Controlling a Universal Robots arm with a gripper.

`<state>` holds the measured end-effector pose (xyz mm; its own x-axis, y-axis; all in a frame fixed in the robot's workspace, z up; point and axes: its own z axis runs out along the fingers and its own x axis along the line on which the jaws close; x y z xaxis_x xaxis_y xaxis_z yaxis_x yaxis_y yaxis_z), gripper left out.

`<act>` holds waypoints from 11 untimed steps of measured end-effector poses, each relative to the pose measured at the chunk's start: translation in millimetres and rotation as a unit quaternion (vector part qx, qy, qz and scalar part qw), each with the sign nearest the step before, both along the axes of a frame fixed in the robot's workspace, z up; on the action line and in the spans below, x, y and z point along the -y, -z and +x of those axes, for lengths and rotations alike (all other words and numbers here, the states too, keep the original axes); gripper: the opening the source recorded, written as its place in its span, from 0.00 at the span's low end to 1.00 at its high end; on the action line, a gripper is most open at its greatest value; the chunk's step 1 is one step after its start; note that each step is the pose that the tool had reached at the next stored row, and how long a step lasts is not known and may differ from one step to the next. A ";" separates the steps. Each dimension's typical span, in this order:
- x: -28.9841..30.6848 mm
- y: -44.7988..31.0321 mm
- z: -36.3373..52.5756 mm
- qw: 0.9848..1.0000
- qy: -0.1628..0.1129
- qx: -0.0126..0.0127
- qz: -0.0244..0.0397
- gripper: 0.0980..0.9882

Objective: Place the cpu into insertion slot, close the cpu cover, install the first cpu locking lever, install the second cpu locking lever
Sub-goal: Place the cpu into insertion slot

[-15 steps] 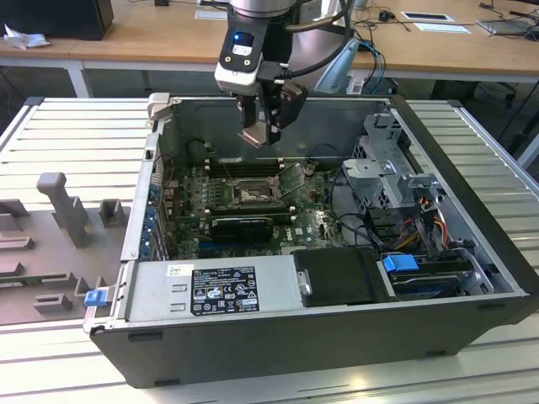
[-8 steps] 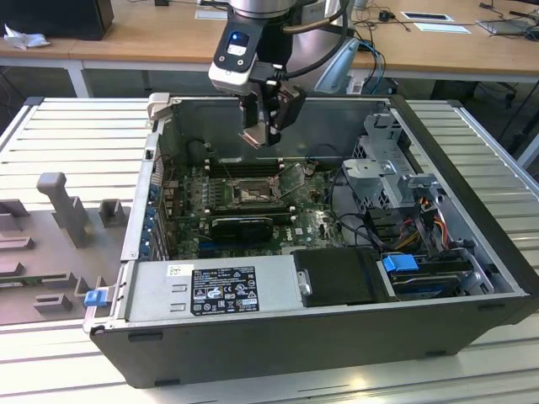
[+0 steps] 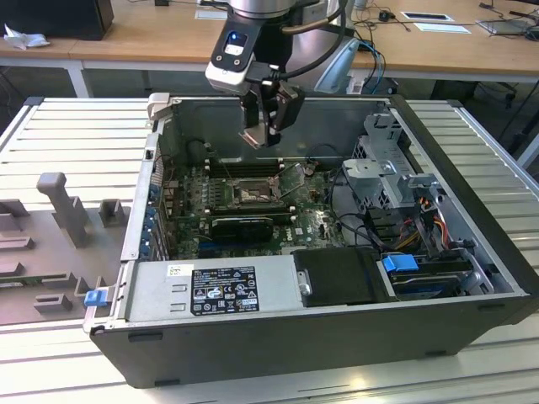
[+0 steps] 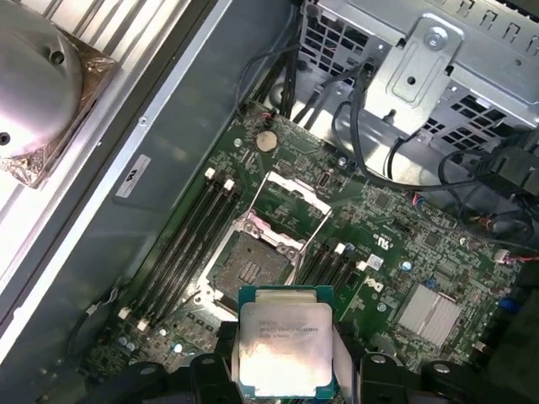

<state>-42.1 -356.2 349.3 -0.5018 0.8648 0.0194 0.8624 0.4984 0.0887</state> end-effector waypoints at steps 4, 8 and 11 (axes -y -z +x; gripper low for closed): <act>0.0 0.2 0.0 1.000 0.014 0.000 0.000 0.49; 0.0 0.4 0.0 0.999 0.033 0.000 0.000 0.49; 0.0 0.7 0.0 0.999 0.052 0.000 0.000 0.49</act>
<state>-42.1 -356.2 348.6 -0.4086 0.9125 0.0194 0.9098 0.4055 0.0887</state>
